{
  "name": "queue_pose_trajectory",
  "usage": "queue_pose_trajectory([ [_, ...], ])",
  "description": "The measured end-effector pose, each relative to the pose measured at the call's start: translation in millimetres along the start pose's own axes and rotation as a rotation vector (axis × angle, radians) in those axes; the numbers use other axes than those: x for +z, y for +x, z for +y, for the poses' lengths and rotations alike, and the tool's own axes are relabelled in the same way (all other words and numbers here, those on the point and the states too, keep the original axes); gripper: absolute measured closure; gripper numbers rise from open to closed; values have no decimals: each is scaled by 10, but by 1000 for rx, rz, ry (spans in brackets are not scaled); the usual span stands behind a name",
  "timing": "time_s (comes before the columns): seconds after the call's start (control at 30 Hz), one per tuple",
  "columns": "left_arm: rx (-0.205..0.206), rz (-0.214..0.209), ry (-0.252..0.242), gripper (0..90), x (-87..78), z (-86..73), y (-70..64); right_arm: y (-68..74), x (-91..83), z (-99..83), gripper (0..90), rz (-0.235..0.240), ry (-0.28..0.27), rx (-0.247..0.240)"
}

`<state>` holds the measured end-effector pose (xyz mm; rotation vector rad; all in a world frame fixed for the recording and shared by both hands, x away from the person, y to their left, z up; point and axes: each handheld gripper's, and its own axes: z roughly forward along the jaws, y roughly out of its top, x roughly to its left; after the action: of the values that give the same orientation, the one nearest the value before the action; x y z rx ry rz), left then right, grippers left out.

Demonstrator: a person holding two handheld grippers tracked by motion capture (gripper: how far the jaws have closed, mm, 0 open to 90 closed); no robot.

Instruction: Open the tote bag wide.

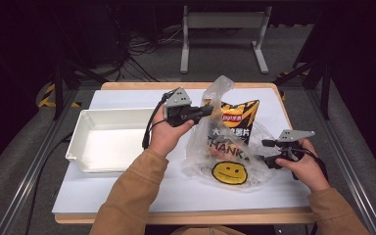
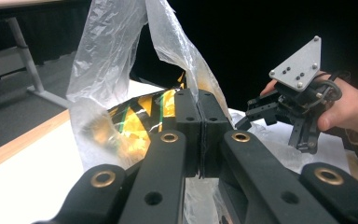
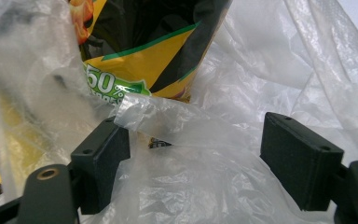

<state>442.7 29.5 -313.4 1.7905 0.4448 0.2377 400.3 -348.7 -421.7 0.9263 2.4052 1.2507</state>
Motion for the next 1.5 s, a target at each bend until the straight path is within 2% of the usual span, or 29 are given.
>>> queue_pose_trajectory([
  [0.13,-6,6,-5,896,-63,-19,41,3,2,2,243,2,-4,1],
  [0.33,-41,78,4,896,-147,-78,147,18,11,7,240,0,-4,-4],
  [0.8,-74,180,47,895,-202,-215,278,30,4,10,238,-1,-17,-6],
  [1.07,-105,196,85,896,-232,-332,293,30,1,11,237,-3,-21,-7],
  [1.3,-147,194,122,896,-279,-479,235,28,-28,31,237,-10,-31,-11],
  [1.5,-149,190,145,896,-289,-569,166,46,-65,67,237,-13,-48,-20],
])
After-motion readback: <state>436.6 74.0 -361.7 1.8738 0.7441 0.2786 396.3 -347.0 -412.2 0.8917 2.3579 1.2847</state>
